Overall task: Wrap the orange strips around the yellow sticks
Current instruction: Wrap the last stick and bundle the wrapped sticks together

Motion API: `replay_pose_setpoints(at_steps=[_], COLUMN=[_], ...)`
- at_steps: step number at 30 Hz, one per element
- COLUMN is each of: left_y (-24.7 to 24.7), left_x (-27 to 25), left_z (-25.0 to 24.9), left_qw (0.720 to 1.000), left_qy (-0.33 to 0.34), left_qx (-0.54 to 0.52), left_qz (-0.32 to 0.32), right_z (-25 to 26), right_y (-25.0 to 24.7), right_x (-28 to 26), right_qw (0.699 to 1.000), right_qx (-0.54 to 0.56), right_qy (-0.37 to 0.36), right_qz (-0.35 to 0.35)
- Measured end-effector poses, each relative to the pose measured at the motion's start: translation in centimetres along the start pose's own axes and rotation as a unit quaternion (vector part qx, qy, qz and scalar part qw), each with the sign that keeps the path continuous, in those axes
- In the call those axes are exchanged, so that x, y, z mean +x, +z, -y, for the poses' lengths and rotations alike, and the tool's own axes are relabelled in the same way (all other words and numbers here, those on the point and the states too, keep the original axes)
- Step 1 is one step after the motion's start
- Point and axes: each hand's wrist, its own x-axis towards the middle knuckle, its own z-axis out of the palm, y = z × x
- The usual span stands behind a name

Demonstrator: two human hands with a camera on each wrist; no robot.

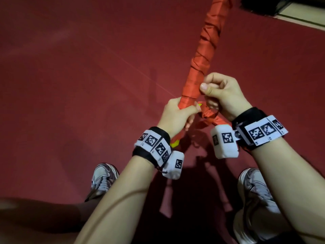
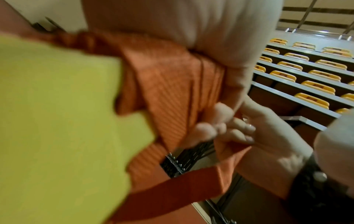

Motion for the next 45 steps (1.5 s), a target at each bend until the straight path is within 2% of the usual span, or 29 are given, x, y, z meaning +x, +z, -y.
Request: replay_pose_setpoints(at_steps=[4,6,8,10,13,15,17,18,19,22,25,29,30,32,34,37,39,42,43,45], left_y=[-0.8,-1.4,-1.4,-1.0,-0.1,0.6,0.8,0.7,0.4,-0.4,-0.6,-0.4,-0.4,-0.1,0.3,0.6,1.1,1.9,1.8,1.1], left_x=[-0.5,-0.4,-0.4,-0.1,0.6,0.9,0.5,0.3,0.4,0.5,0.3,-0.7,-0.9,-1.0,-0.6,0.9,1.1,0.3,0.2,0.2], left_z=[-0.3,-0.1,-0.1,-0.3,-0.2,0.0,0.2,0.3,0.5,1.0,0.8,-0.4,-0.5,-0.7,-0.7,0.6,1.3,1.3,1.3,1.2], left_qw=[0.992,0.986,0.984,0.990,0.999,0.993,0.959,0.946,0.947,0.981,0.997,0.992,0.988,0.985,0.991,1.000,0.989,0.949,0.942,0.948], left_qy=[-0.021,-0.040,-0.053,-0.056,-0.011,0.014,0.023,0.036,0.040,0.036,0.041,-0.010,-0.021,-0.037,-0.044,-0.002,0.017,0.045,0.055,0.063], left_qx=[-0.021,-0.038,-0.048,-0.058,-0.046,0.064,0.226,0.259,0.251,0.118,0.022,-0.074,-0.089,-0.093,-0.073,0.014,0.113,0.242,0.251,0.215], left_qz=[0.126,0.160,0.163,0.117,-0.016,-0.098,-0.169,-0.191,-0.195,-0.150,-0.059,0.098,0.127,0.143,0.107,-0.023,-0.099,-0.196,-0.215,-0.226], right_z=[-0.6,-0.5,0.0,0.5,0.3,-0.1,-0.2,-0.2,-0.1,0.7,0.8,0.1,0.2,0.2,0.3,0.1,-0.3,-0.5,-0.3,0.0], right_y=[-0.6,-0.4,0.1,0.7,1.5,1.9,1.8,1.6,1.5,1.2,0.5,0.0,0.2,0.2,0.1,0.4,0.9,1.2,1.2,1.2], right_x=[-0.4,-0.7,-0.8,-0.6,0.1,0.2,0.1,0.1,0.1,-0.1,0.0,0.1,-0.1,-0.5,-0.3,0.1,0.2,0.0,-0.1,-0.2], right_qw=[0.994,0.993,0.996,0.995,0.981,0.975,0.975,0.975,0.976,0.977,0.987,0.998,0.998,0.997,0.995,0.983,0.977,0.979,0.982,0.987], right_qx=[0.064,0.042,-0.008,-0.076,-0.170,-0.185,-0.189,-0.194,-0.203,-0.207,-0.152,-0.047,-0.032,-0.042,-0.095,-0.158,-0.167,-0.167,-0.164,-0.148], right_qy=[0.030,0.025,0.000,-0.028,-0.063,-0.070,-0.068,-0.064,-0.058,-0.045,-0.045,0.000,0.004,-0.008,-0.025,-0.063,-0.068,-0.052,-0.048,-0.039], right_qz=[0.086,0.107,0.093,0.052,-0.062,-0.103,-0.097,-0.082,-0.059,0.003,-0.008,0.033,0.048,0.059,0.022,-0.067,-0.112,-0.101,-0.085,-0.056])
